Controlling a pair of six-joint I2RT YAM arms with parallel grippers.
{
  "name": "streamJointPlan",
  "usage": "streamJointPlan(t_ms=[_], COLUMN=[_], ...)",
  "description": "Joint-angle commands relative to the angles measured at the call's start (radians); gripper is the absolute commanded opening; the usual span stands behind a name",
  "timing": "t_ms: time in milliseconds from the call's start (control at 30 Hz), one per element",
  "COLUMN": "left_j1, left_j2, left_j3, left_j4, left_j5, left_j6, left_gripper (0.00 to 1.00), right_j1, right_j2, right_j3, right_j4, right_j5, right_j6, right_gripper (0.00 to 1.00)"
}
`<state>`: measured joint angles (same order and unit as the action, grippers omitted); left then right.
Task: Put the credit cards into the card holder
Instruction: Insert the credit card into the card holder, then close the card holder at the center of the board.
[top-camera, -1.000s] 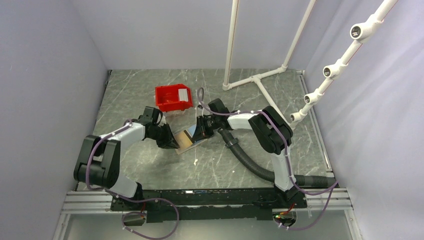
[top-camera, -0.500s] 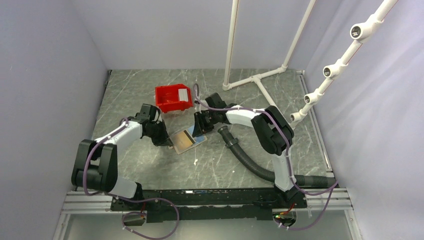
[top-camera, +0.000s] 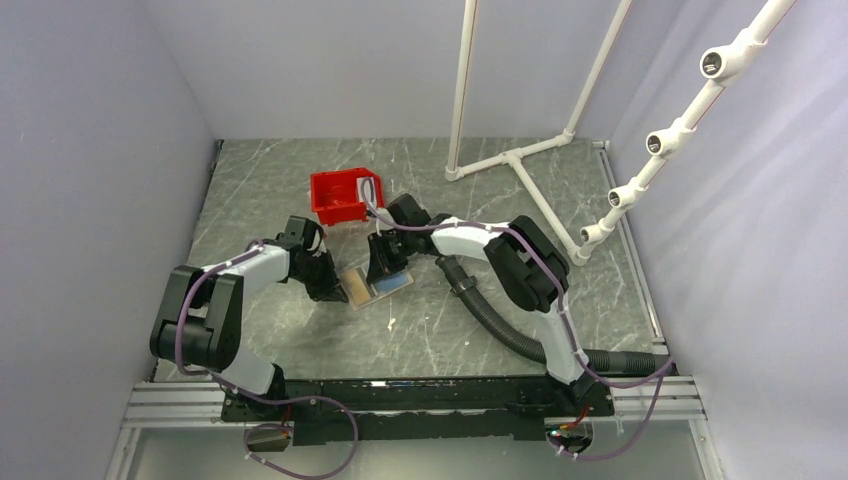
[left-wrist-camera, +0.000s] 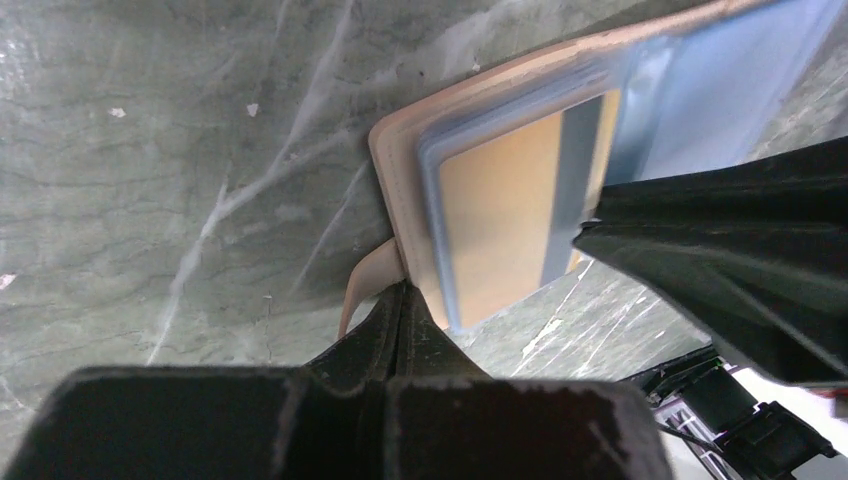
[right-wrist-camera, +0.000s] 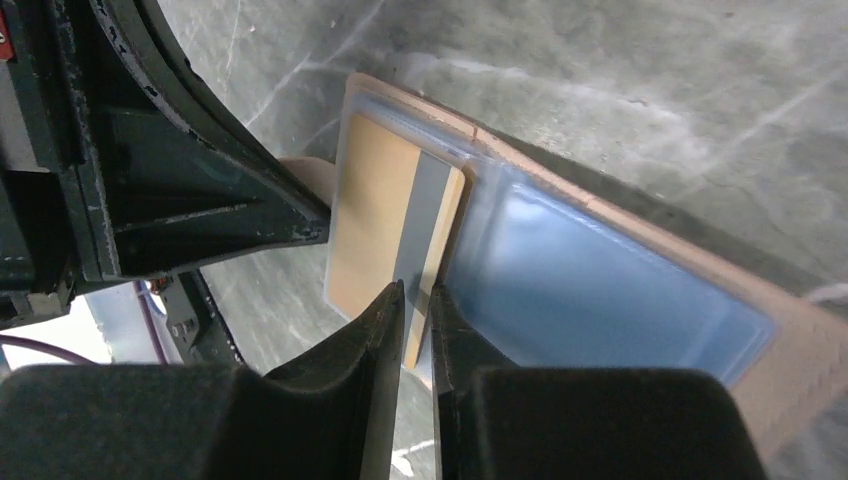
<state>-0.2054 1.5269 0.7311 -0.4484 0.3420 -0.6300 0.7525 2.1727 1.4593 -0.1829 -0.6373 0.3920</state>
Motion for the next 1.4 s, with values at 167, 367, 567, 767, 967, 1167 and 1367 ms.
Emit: streamJointPlan(t_ms=[167,367,567,767,967,1167,1367], left_j1=[-0.028,-0.028,-0.028,-0.025,-0.025,-0.026,-0.037], left_j2=[0.003,-0.123,-0.262,-0.218,-0.183,-0.151,-0.061], left_j3=[-0.028,0.026,0.100,0.073,-0.001,-0.077,-0.074], left_j4=[0.041,-0.076,-0.218,-0.224,-0.126,0.032,0.114], left_j5=[-0.053,-0.063,-0.123,-0.195,-0.210,-0.155,-0.117], left_j6=[-0.006,0.024,0.055,0.031,-0.032,-0.077,-0.083], left_gripper=[0.00,0.25,0.51,0.58,0.60,0.37,0.19], right_j1=[0.029,-0.007,-0.035,-0.087,-0.093,-0.087,-0.054], right_j2=[-0.047,-0.147,-0.246,-0.146,-0.084,-0.058,-0.139], right_j3=[-0.084,-0.073,-0.092,0.008,-0.024,-0.053,-0.128], right_j4=[0.232,0.003,-0.167,-0.283,-0.124,-0.015,0.140], right_j5=[-0.032,0.047,0.203,0.288,0.193,0.087,-0.050], right_j6=[0.196,0.005,-0.105,-0.104,0.003,0.101,0.227], right_gripper=[0.19,0.33,0.62,0.76,0.86,0.76,0.68])
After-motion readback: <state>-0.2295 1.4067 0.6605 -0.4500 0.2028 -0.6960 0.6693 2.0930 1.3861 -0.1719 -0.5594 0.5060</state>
